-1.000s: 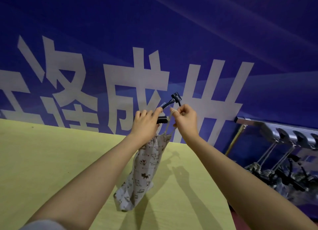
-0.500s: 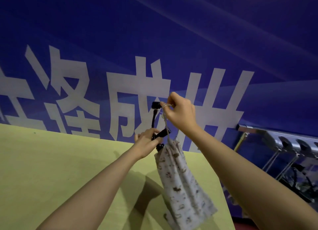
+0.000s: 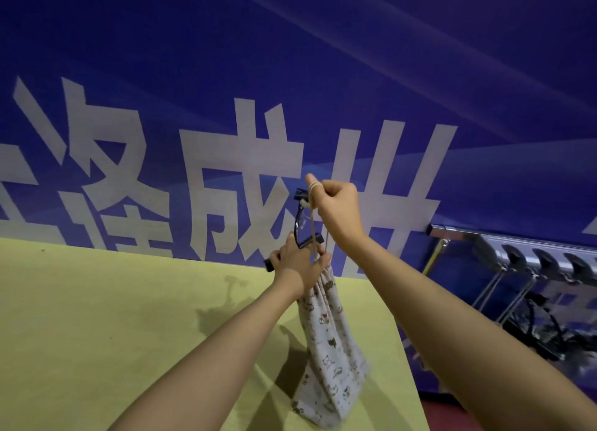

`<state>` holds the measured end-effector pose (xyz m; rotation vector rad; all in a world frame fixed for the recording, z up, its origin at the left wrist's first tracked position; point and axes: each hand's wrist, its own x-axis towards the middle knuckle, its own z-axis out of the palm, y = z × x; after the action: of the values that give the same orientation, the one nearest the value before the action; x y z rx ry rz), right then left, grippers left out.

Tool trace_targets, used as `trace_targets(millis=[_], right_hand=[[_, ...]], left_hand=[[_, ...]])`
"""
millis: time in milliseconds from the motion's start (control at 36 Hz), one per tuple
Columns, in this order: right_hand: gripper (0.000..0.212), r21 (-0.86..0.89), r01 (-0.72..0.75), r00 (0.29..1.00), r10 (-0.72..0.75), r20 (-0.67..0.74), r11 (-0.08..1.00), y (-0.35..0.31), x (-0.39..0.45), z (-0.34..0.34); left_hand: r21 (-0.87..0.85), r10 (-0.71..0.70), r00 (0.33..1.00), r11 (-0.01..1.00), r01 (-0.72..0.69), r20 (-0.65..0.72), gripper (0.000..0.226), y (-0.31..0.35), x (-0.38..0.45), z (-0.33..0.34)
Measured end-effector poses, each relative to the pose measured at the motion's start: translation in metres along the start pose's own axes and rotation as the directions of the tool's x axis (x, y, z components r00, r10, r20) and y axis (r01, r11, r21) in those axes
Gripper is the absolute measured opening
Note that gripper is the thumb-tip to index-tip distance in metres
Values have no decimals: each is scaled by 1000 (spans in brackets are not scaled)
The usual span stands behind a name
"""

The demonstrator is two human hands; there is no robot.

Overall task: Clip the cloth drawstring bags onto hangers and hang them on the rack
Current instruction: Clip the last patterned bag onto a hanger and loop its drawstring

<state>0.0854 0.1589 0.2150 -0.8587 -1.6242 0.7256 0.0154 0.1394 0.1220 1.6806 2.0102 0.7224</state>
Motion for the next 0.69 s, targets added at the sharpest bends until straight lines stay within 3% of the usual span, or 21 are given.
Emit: trace_targets(millis=[56, 222, 306, 444, 556, 694], right_hand=[[52, 31, -4, 999, 5, -39, 1000, -3, 2, -3], [52, 63, 45, 986, -34, -163, 997, -12, 11, -16], [49, -47, 112, 976, -119, -184, 993, -8, 10, -23], [38, -363, 251, 953, -294, -67, 897, -2, 11, -31], [40, -386, 184, 968, -235, -91, 904, -4, 10, -36], [48, -67, -91, 962, 71, -263, 994, -8, 9, -41]], left_hand=[[-79, 10, 1000, 997, -10, -10, 17, 5, -1, -2], [158, 123, 991, 981, -112, -59, 21, 0, 3, -4], [231, 148, 988, 964, -135, -37, 16, -1, 4, -6], [335, 162, 987, 929, -155, 8, 11, -1, 2, -3], [343, 172, 985, 926, -158, -11, 6, -7, 3, 3], [353, 296, 950, 903, -244, -100, 19, -21, 0, 3]])
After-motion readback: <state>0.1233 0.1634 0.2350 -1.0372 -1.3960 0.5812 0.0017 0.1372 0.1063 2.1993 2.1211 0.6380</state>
